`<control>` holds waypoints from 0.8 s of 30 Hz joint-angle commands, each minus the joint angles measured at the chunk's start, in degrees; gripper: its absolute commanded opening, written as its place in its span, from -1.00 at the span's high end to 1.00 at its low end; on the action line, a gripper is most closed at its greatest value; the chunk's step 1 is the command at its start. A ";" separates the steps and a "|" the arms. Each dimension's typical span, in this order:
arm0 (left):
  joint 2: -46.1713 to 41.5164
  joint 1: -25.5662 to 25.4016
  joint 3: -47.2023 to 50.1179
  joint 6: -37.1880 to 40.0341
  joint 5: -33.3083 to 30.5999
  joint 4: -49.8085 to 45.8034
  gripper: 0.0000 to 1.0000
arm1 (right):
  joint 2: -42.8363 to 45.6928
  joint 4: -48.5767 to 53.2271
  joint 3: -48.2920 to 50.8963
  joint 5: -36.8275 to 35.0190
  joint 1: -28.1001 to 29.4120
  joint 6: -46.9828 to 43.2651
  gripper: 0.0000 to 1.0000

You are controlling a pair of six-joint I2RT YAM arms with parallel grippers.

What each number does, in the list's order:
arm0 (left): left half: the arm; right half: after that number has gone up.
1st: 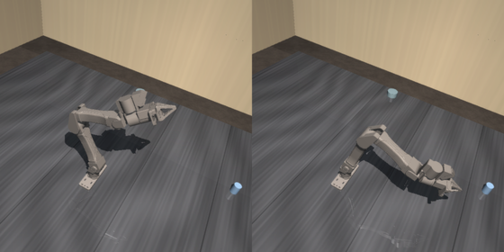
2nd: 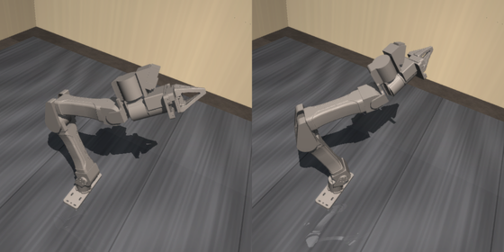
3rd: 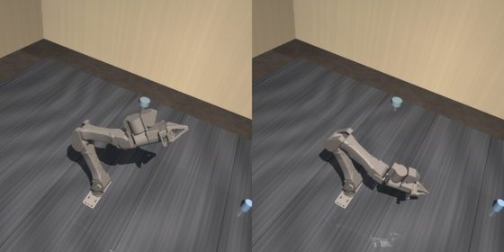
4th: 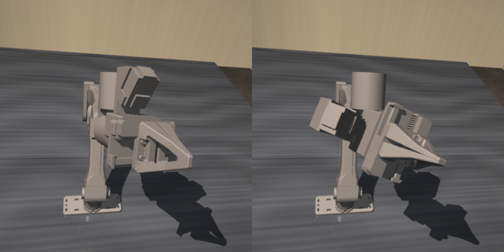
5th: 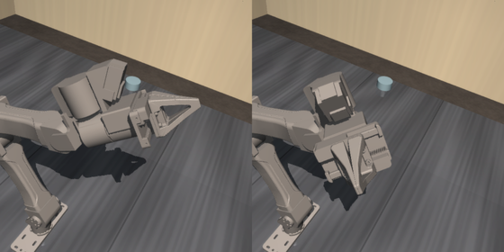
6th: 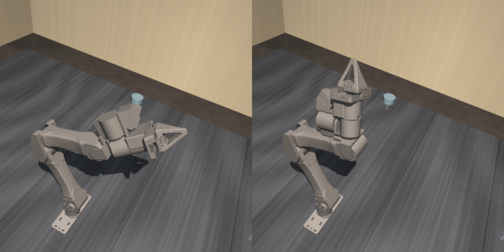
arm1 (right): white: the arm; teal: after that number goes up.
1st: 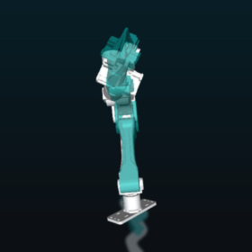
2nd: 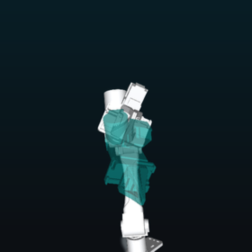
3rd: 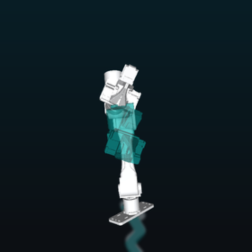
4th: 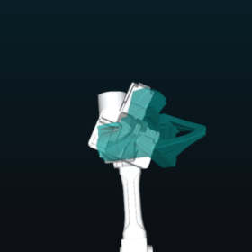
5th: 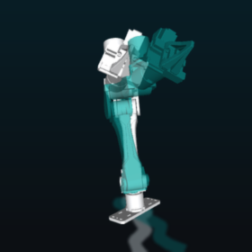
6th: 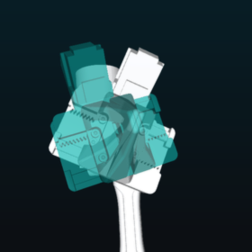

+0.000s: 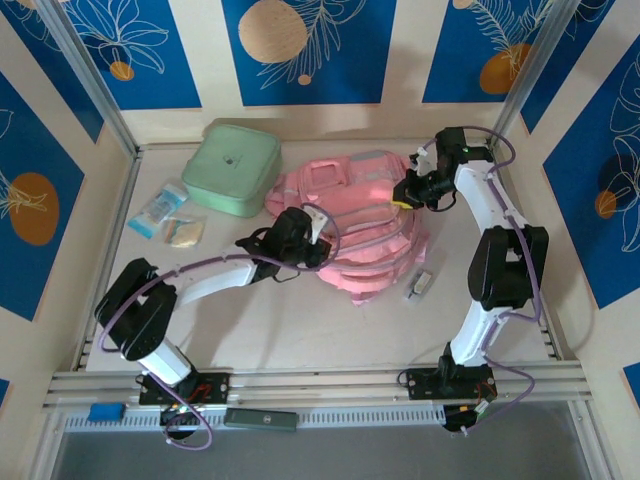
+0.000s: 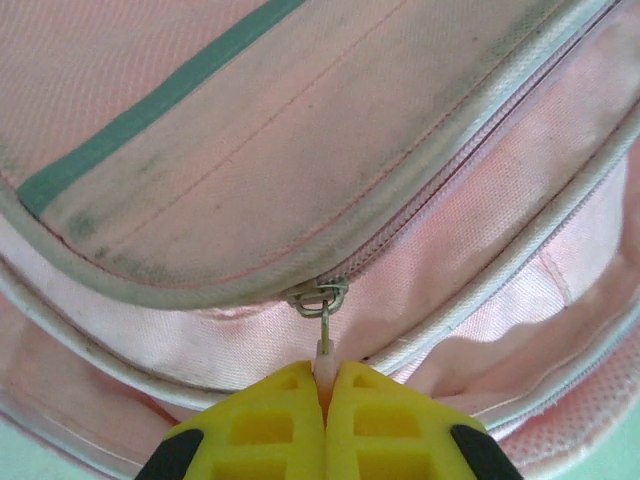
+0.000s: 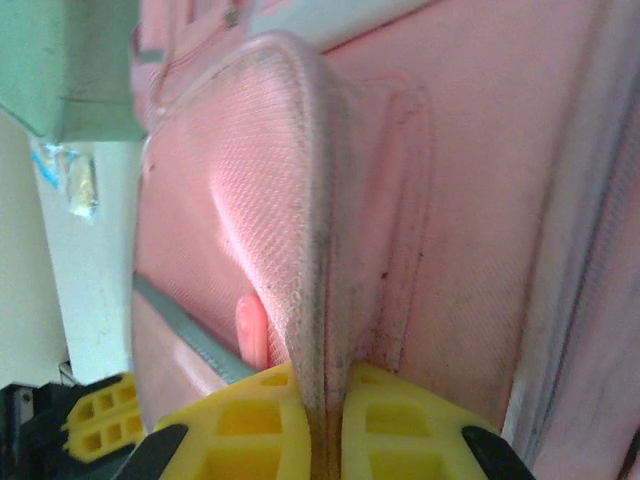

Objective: Pack the student bag

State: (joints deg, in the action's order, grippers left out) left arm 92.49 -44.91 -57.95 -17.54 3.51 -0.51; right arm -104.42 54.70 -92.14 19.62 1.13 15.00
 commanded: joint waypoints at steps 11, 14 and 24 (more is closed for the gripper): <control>2.75 1.53 -5.58 -4.63 -3.20 -4.60 0.93 | 13.41 -9.03 12.22 -3.14 0.22 11.50 0.17; 2.70 1.22 -5.47 -4.41 0.94 -3.31 0.60 | 19.46 -7.34 16.72 -10.13 0.81 14.53 0.09; -6.35 -1.89 1.14 -8.41 4.56 -4.42 0.12 | 35.84 0.70 34.29 -26.64 3.81 26.62 -0.17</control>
State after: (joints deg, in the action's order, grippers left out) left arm 89.67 -45.54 -58.39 -23.53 5.72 -5.26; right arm -71.20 50.96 -61.98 -0.93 2.94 36.14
